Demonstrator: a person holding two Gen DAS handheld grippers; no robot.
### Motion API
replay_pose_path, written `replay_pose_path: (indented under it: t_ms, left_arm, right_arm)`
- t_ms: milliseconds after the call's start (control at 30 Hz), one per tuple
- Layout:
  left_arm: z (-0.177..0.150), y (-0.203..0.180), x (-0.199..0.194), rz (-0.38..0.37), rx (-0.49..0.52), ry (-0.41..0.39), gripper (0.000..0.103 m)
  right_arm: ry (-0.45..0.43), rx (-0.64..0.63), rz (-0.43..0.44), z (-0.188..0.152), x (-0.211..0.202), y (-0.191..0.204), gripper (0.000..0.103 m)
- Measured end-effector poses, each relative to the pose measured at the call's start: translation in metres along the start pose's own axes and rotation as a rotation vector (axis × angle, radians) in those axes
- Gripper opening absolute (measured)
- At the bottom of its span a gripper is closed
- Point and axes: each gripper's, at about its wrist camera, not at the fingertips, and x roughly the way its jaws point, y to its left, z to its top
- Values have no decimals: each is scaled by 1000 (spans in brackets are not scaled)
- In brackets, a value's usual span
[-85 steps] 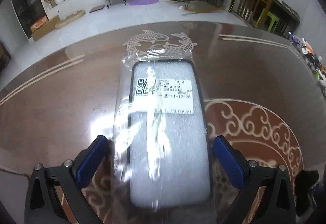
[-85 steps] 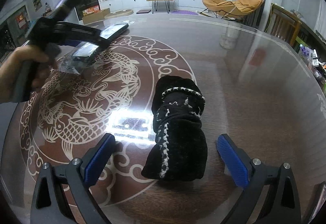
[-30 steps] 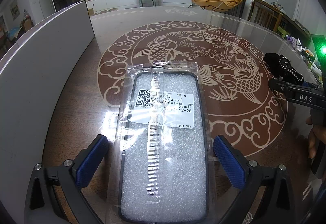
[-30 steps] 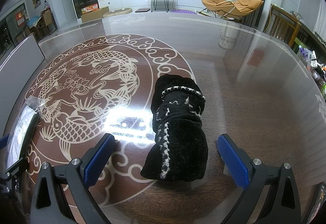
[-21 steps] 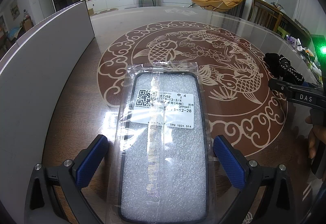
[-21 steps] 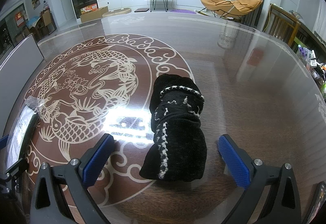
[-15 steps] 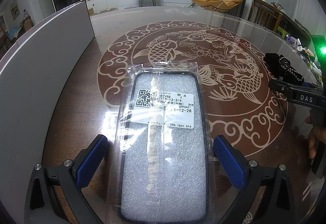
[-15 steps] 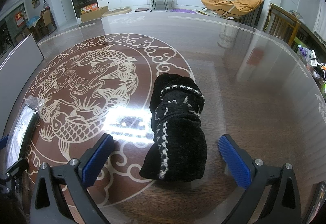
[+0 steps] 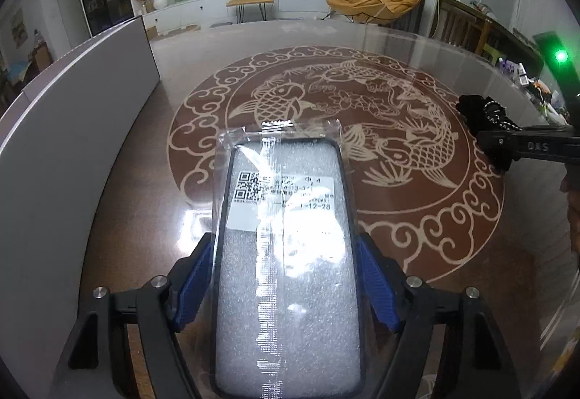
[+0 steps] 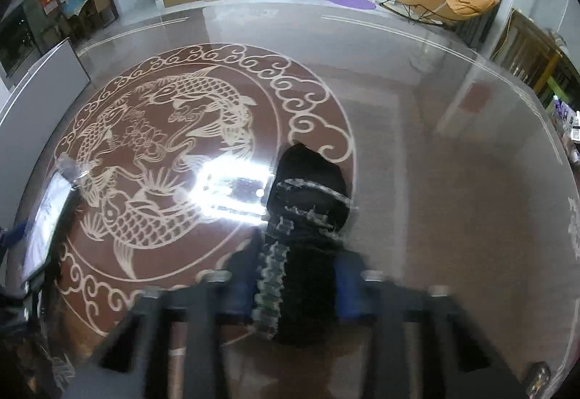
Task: Organize objects
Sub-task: 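Lift the phone case with the left tool while the right tool lifts the knit item, then carry the phone case and knit item over the bin and open both tools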
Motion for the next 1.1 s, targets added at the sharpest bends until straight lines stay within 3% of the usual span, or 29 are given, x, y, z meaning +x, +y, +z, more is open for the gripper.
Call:
replay_pose_path:
  t_ms: [367,833,967,1100]
  left_arm:
    - [-35,9,-49,-105,-96,-64,74]
    - [-29,16,-130,-153,-129,-191,74]
    - [-19,32,-156,-160,-159,-236,74]
    - [-12,61,-183,-144,-203,-277,74]
  right_arm:
    - [-75,131,300,-83,-51,59,31]
    - [-119,101,334,-112,-79,84,31]
    - [-112,98,364,-106,-90,81,31]
    - [-128,58,396,-98,-106,102,31]
